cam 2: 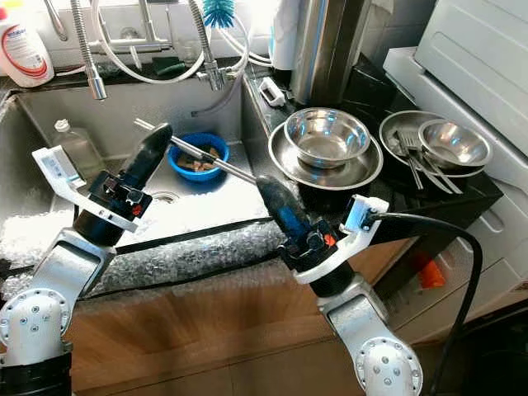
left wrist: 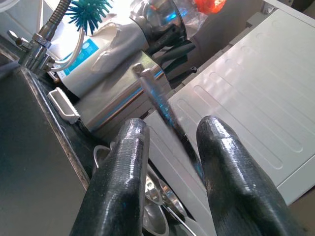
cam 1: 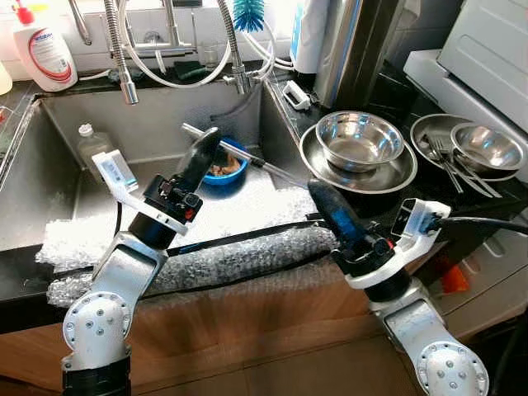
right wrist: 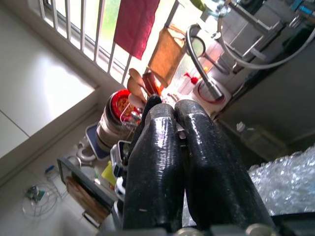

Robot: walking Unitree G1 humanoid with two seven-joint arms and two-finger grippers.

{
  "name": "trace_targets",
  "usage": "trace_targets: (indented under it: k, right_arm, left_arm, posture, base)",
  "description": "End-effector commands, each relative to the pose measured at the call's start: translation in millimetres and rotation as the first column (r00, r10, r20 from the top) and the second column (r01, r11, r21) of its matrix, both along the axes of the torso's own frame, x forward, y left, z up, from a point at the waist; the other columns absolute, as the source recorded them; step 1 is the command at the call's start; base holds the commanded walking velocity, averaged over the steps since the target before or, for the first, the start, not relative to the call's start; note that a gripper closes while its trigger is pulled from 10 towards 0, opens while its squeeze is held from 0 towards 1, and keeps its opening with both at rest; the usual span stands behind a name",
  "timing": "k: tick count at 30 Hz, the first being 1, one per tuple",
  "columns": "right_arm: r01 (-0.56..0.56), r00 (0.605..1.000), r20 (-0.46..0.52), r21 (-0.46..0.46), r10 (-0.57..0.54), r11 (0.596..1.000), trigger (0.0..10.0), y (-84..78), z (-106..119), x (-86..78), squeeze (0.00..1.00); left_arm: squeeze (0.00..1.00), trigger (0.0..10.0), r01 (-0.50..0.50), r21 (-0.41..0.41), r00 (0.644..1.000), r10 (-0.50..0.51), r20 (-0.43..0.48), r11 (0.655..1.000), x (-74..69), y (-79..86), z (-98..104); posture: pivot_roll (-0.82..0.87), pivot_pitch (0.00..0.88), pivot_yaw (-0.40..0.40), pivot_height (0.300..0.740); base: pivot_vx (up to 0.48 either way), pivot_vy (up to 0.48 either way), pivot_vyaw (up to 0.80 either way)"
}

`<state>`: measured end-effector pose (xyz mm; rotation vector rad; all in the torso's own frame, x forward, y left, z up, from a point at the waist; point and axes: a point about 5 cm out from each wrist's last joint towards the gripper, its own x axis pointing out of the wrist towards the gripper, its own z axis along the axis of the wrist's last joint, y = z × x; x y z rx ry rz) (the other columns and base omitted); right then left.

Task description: Kitchen organization

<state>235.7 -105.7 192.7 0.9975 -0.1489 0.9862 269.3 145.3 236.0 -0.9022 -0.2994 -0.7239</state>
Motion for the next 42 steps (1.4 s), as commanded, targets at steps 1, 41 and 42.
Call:
trace_targets:
  k: [1, 41, 42]
  right_arm:
    - [-0.019, 1.0, 0.002, -0.005, 0.019, 1.0, 10.0, 2.0, 0, -2.1, 0.0]
    - [0.086, 0.996, 0.033, -0.021, -0.085, 0.996, 10.0, -3.0, 1, 12.3, 0.0]
    - [0.087, 0.996, 0.033, -0.021, -0.086, 0.996, 10.0, -3.1, 1, 12.4, 0.0]
  left_arm:
    - [0.0, 10.0, 0.014, -0.008, 1.0, -0.014, 0.018, 1.0, -0.3, -2.2, 4]
    - [0.0, 0.0, 0.026, -0.153, 0.998, -0.035, -0.057, 0.988, 2.6, -4.4, -1]
    - [0.0, 0.0, 0.026, -0.153, 0.998, -0.035, -0.057, 0.988, 2.6, -4.4, -1]
  posture:
    - [0.06, 0.12, -0.033, 0.74]
    - [0.06, 0.102, -0.028, 0.74]
    - [0.06, 0.102, -0.028, 0.74]
  base:
    - [0.0, 0.0, 0.0]
    - [0.0, 0.0, 0.0]
    - [0.0, 0.0, 0.0]
